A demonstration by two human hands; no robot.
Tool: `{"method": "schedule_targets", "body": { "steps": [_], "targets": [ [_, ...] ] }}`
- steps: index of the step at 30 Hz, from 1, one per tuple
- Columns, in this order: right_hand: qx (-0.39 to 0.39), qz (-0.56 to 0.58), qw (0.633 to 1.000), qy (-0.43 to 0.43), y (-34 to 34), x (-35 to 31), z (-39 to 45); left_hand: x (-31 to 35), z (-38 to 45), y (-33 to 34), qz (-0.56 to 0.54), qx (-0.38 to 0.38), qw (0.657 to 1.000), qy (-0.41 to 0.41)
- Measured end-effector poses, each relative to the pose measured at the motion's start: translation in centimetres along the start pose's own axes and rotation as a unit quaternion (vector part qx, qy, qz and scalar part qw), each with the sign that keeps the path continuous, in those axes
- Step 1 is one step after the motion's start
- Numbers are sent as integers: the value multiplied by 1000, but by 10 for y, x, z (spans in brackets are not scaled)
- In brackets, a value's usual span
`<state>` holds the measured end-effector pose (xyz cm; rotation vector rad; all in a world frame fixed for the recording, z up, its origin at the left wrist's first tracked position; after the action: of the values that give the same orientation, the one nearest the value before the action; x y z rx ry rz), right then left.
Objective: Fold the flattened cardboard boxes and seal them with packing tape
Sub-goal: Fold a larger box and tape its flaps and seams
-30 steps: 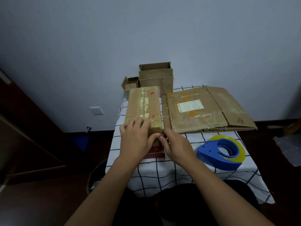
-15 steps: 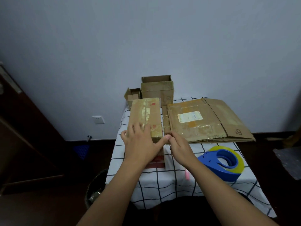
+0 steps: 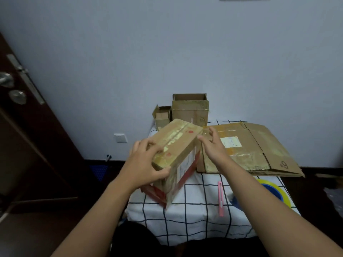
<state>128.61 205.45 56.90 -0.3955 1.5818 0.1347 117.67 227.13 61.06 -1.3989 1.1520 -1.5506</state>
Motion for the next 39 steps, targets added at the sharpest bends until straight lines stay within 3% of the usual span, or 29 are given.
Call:
{"method": "schedule_targets", "body": {
  "steps": [4, 9, 17, 21, 25, 28, 31, 33, 36, 38, 39],
  "targets": [
    [-47, -11, 998, 29, 8, 1, 20, -22, -13, 11, 38, -15, 999, 21],
    [-61, -20, 998, 30, 26, 7, 29, -12, -22, 28, 114, -14, 992, -51],
    [13, -38, 998, -45, 2, -18, -29, -36, -25, -1, 145, 115, 982, -37],
    [-12, -95, 994, -45, 12, -2, -80, -51, -7, -5, 144, 97, 985, -17],
    [-4, -150, 988, -24, 25, 26, -99, -62, 20, 14, 132, 0, 991, -16],
    [1, -161, 987, -20, 22, 42, -100, -58, 26, 23, 133, -1, 991, -23],
    [43, -133, 989, -41, 8, 39, -89, -39, 16, 30, 69, 29, 996, -47],
    [88, -75, 992, -41, -7, 31, -74, -12, -1, 38, -51, 105, 991, -71],
    [86, -39, 995, -14, -20, 15, -42, 32, -27, 65, -312, 200, 922, -111],
    [40, -17, 999, 8, -18, 7, -23, 54, -25, 89, -422, 163, 882, -128],
    [11, -17, 1000, 15, -15, 6, -15, 63, -21, 97, -438, 136, 879, -131]
  ]
}}
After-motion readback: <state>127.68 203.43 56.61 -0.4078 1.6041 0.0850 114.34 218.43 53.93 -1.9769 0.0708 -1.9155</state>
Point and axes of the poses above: each hand's wrist, its own z-axis towards the middle knuckle, its own y-axis out of the palm, x = y × z, the point moved 5 cm from there along z, towards the middle knuckle, and after that the axes turned 14 degrees about -x, right-handed, at the moved point
